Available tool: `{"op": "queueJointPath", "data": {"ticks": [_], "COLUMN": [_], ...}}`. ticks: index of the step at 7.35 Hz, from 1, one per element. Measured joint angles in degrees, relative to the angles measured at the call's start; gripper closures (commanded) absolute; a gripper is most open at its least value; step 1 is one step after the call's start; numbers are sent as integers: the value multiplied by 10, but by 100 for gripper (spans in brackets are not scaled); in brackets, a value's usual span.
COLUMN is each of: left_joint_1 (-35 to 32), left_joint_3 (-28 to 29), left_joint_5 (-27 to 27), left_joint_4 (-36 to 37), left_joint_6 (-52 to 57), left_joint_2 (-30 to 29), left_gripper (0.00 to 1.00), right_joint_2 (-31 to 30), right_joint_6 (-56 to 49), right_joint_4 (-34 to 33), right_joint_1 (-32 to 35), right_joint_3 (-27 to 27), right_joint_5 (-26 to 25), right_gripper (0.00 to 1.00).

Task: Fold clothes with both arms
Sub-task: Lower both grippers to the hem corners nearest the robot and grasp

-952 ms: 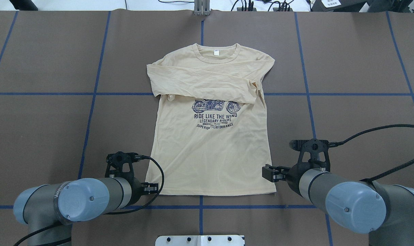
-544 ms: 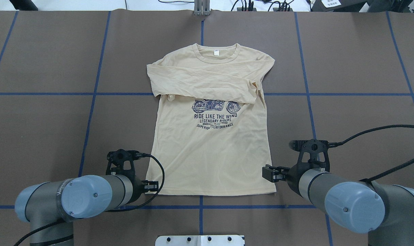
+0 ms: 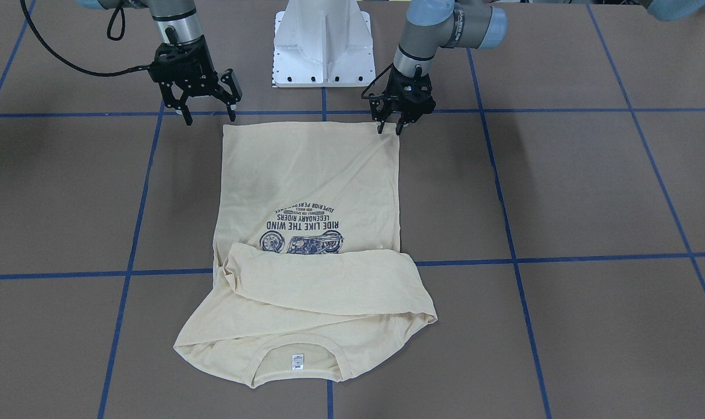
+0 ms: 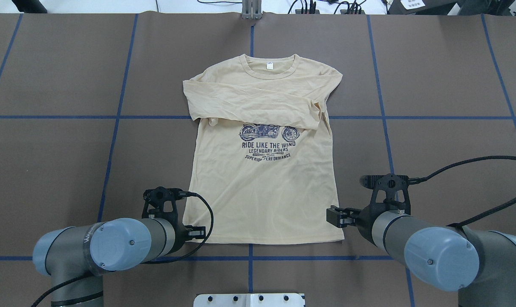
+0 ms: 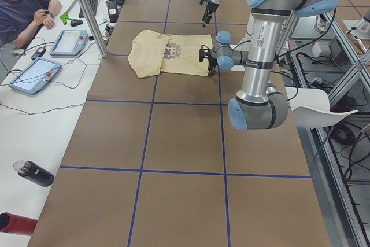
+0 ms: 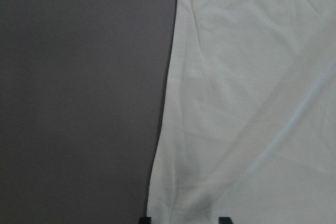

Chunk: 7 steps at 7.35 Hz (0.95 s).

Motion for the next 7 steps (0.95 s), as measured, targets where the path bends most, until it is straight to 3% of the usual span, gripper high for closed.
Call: {"op": "queueJointPath", "data": {"ticks": [5,7], "left_joint_1": [-2,-2], "left_joint_3": [-6,-4], "left_joint_5": [0,0], "left_joint_4": [4,5], "left_joint_6": [0,0], "left_joint_2": [6,7], "left_gripper": [54,60], "right_joint_2": [4,5], "right_joint_6": [0,0], "right_joint_4": [-1,0], "right_joint_1": [-1,-1], "right_joint_3": [-1,-2], "right_joint_5": [0,0], "right_gripper": [0,0]}}
